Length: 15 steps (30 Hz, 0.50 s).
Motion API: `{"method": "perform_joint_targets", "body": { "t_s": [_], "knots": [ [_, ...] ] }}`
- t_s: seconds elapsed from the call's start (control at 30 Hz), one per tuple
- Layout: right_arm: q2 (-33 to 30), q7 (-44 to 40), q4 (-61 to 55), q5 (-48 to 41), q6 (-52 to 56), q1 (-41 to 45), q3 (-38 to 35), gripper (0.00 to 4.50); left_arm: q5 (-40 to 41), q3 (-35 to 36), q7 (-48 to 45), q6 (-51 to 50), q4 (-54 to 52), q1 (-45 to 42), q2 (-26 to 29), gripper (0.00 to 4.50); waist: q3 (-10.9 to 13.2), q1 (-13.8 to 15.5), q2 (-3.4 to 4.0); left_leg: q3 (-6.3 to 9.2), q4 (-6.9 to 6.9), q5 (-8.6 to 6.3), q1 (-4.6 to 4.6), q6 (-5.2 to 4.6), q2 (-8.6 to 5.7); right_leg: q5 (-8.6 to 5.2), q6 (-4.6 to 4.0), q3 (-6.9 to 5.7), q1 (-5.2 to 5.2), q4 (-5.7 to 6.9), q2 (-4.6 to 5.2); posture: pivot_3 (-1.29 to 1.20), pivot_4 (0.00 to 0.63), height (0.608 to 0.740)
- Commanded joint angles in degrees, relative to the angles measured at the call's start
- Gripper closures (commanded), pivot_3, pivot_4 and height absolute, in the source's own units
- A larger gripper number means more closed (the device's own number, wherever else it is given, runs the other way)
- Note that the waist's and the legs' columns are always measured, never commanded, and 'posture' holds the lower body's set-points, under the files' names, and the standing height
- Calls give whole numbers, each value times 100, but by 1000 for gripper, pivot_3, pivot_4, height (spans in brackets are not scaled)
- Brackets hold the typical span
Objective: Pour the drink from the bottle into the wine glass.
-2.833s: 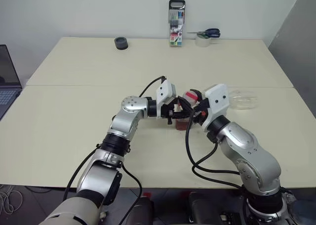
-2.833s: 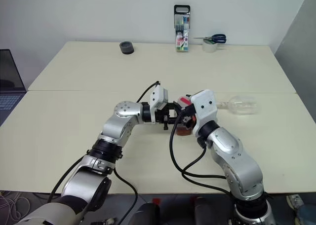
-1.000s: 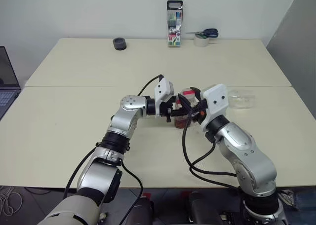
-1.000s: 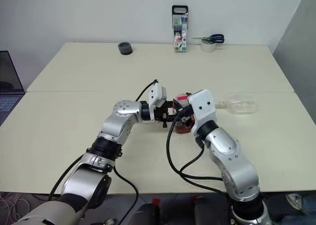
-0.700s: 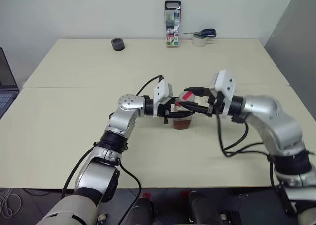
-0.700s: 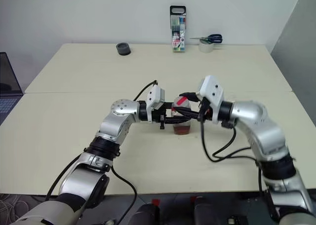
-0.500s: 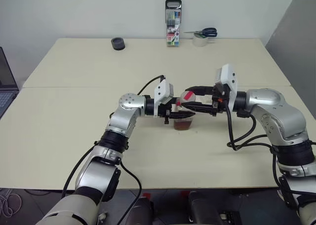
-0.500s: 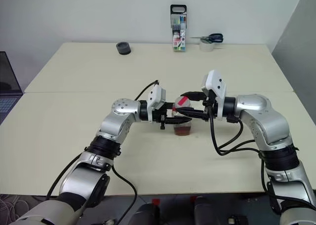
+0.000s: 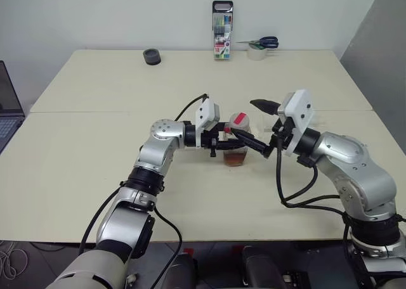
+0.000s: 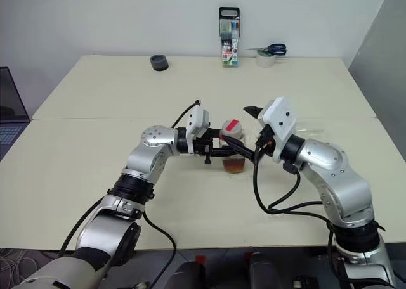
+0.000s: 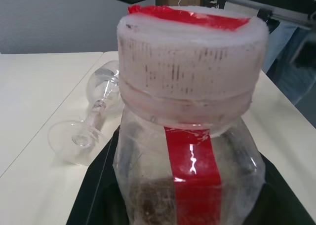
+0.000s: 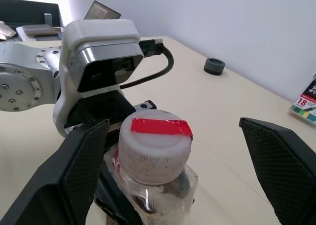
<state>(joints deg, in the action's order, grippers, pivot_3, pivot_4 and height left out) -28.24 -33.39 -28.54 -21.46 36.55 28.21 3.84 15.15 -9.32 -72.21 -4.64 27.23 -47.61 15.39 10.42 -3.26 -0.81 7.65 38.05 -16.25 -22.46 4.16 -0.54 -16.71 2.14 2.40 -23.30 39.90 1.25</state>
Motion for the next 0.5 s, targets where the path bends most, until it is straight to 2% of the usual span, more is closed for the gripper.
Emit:
{"method": "perform_joint_targets", "body": {
  "t_s": [0.03, 0.5],
  "knots": [
    [46, 206, -9, 193, -155, 207, -28, 0, 111, 66, -63, 38, -230, -158, -29, 2719, 0, 0, 0, 0, 0, 1, -1, 1, 0, 0, 0, 0, 0, 0, 0, 0, 150, 740],
    [-254, 344, -407, -189, 306, -270, -827, 0, 91, 49, -108, 31, -278, -91, 49, 2721, 0, 4, 0, 2, -1, -3, -2, -5, -1, 0, 0, -1, 0, -1, 1, 0, 150, 740]
  ]
}}
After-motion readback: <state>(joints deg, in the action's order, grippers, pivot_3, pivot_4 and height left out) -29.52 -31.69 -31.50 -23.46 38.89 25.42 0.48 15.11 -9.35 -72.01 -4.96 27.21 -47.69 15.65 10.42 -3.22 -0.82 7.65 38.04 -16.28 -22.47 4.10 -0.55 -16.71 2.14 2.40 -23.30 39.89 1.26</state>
